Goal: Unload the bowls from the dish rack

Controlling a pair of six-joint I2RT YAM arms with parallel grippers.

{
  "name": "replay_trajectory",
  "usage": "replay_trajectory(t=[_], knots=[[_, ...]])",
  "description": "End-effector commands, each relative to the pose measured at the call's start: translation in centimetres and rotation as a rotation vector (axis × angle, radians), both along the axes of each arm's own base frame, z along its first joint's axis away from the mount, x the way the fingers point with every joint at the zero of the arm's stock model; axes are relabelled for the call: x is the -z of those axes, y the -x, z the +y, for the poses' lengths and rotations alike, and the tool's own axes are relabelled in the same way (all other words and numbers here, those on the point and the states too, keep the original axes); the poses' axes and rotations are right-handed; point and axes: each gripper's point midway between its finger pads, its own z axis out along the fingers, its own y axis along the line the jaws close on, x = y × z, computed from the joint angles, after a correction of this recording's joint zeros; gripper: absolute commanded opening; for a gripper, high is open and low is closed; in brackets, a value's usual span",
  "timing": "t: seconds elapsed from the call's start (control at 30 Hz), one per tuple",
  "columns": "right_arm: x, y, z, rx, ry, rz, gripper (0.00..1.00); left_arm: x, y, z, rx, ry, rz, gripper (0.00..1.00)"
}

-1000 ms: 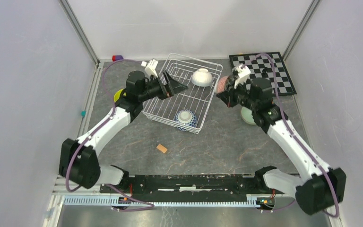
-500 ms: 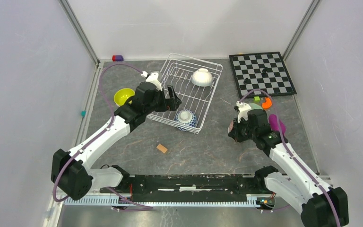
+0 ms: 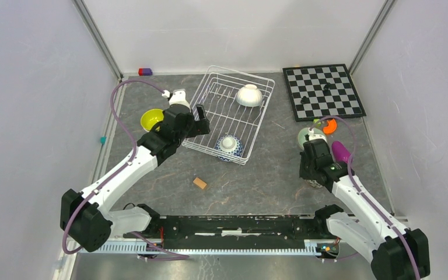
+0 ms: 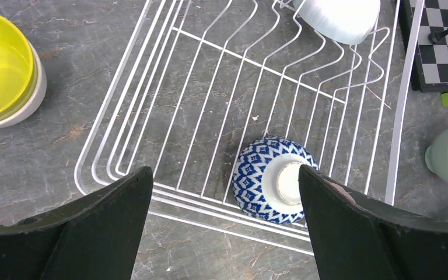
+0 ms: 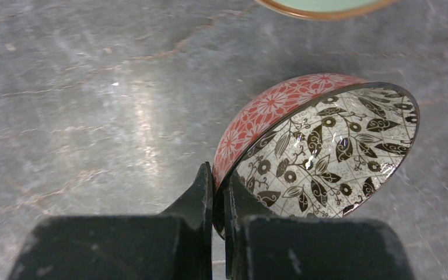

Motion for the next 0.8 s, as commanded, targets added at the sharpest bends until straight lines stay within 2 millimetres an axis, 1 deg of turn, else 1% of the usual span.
replay_trajectory(t=[0.0, 0.13, 0.17, 0.23, 0.3, 0.5, 0.63, 0.77], knots=[[-1.6, -1.4, -2.4, 0.165, 0.08, -0.06, 0.0, -0.1, -0.4, -0.2, -0.004, 0.009, -0.012, 1.0], [-1.3, -1.7, -2.0, 0.155, 0.064, -0.068, 0.04, 0.0, 0.2, -2.6, 0.136, 0.053, -0.013, 0.98], [-1.2, -1.8, -1.9, 0.147, 0.063, -0.071, 0.06, 0.0, 0.3, -3.1, 0.165, 0.065, -0.012, 0.98], [-1.1, -2.0, -1.7, 0.131, 0.065, -0.074, 0.16, 0.0, 0.6, -3.9, 0.213, 0.075, -0.005, 0.98], [-1.0, -2.2, -1.5, 0.107, 0.066, -0.073, 0.23, 0.3, 0.8, -4.4, 0.249, 0.075, 0.011, 1.0], [-0.8, -2.4, -1.2, 0.078, 0.074, -0.052, 0.3, 1.2, 1.7, -6.4, 0.333, 0.066, 0.045, 1.0], [-1.4, -2.7, -0.8, 0.052, 0.063, -0.061, 0.36, 2.3, 2.1, -7.2, 0.367, 0.023, 0.075, 1.0], [-3.1, -3.4, -0.4, 0.011, 0.057, -0.108, 0.42, 3.4, 2.6, -8.6, 0.423, -0.024, 0.114, 1.0]])
